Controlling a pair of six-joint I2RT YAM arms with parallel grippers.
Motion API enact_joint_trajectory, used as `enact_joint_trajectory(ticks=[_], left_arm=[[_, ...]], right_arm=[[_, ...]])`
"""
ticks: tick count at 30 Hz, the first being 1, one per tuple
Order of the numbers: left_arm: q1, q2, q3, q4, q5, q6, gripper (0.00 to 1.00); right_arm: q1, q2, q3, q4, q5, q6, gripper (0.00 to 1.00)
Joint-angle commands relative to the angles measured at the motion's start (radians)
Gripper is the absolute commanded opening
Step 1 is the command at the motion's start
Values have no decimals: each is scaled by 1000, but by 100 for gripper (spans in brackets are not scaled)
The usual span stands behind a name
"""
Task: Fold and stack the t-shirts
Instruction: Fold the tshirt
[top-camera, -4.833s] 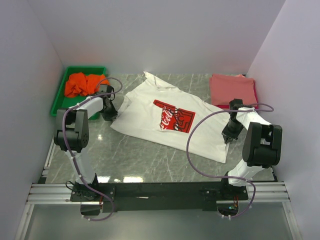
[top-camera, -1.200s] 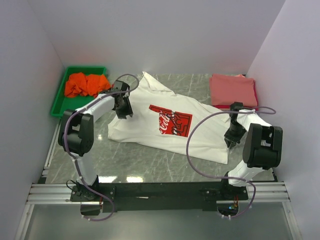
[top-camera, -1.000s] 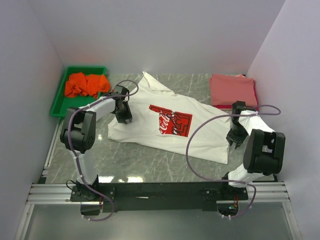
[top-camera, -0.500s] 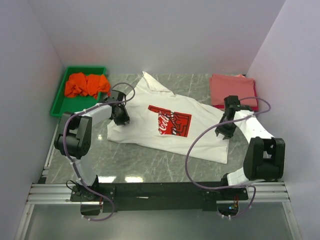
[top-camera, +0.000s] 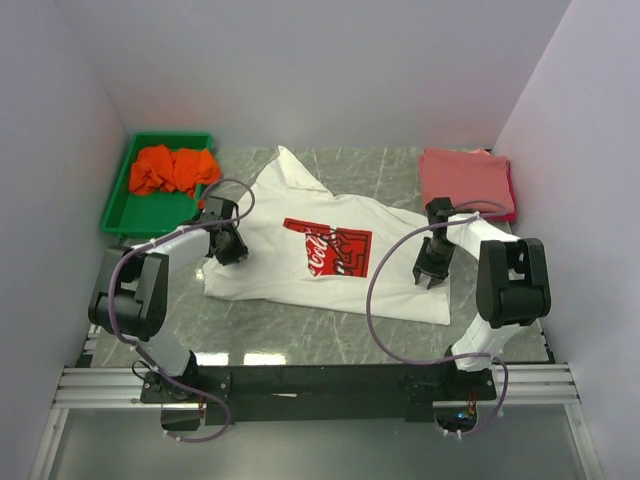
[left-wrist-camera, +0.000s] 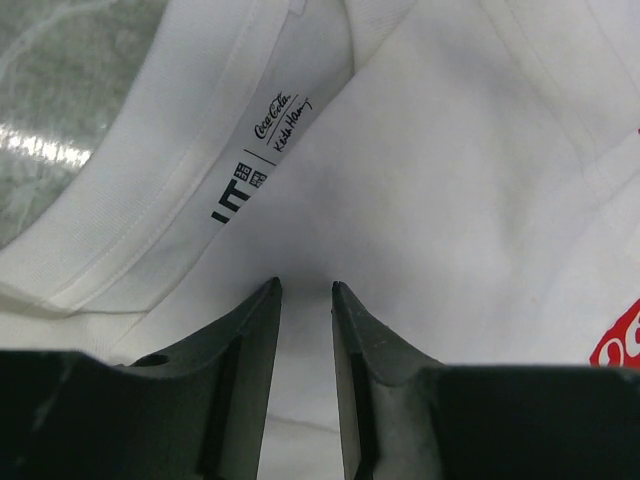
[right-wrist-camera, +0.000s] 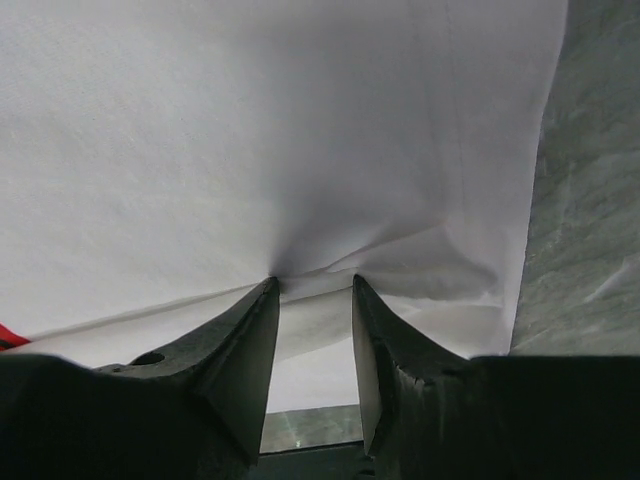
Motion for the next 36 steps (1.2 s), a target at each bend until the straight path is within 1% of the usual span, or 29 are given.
enact_joint_trajectory(ticks=[1, 9, 15, 17, 21, 23, 25, 26, 28, 29, 30, 31, 32, 33, 34, 35, 36], left_arm=[[16, -4, -103, -168, -34, -31, 35], [37, -88, -193, -207, -7, -100, 36], [37, -205, -264, -274, -23, -156, 36], [37, -243, -275, -279, -3, -172, 36], [37, -288, -266, -311, 2, -199, 36], [37, -303, -241, -334, -18, -195, 37], [37, -309, -179, -365, -29, -183, 38], [37, -306, -149, -375, -47, -175, 38], [37, -282, -44, -385, -55, -147, 39], [37, -270, -4, -388, -63, -137, 41], [37, -254, 82, -389, -66, -115, 41], [37, -218, 123, -385, -66, -100, 41], [37, -195, 166, -385, -72, -88, 42], [37, -173, 246, -385, -76, -65, 42], [37, -124, 283, -380, -73, -51, 42], [37, -98, 320, -372, -72, -37, 42], [37, -66, 398, -374, -60, -11, 42]], right_arm=[[13, 37, -15, 0, -52, -11, 42], [20, 9, -116, -48, -70, 15, 42], [23, -41, -176, -66, -107, 27, 42], [27, -57, -190, -74, -110, 26, 42], [28, -89, -179, -106, -99, 24, 42], [30, -129, -139, -134, -85, 29, 42], [28, -190, -93, -155, -58, 39, 42], [25, -205, -32, -168, -44, 41, 42], [19, -222, 38, -203, -23, 38, 43], [8, -224, 106, -214, -16, 35, 44], [2, -221, 137, -217, -6, 26, 45], [-6, -212, 189, -218, -1, 20, 45], [-27, -203, 209, -211, -1, 10, 45], [-38, -192, 226, -203, 19, -5, 46], [-48, -164, 238, -192, 19, -10, 45], [-87, -147, 258, -174, 14, -14, 46], [-99, -131, 269, -162, 11, -22, 46]])
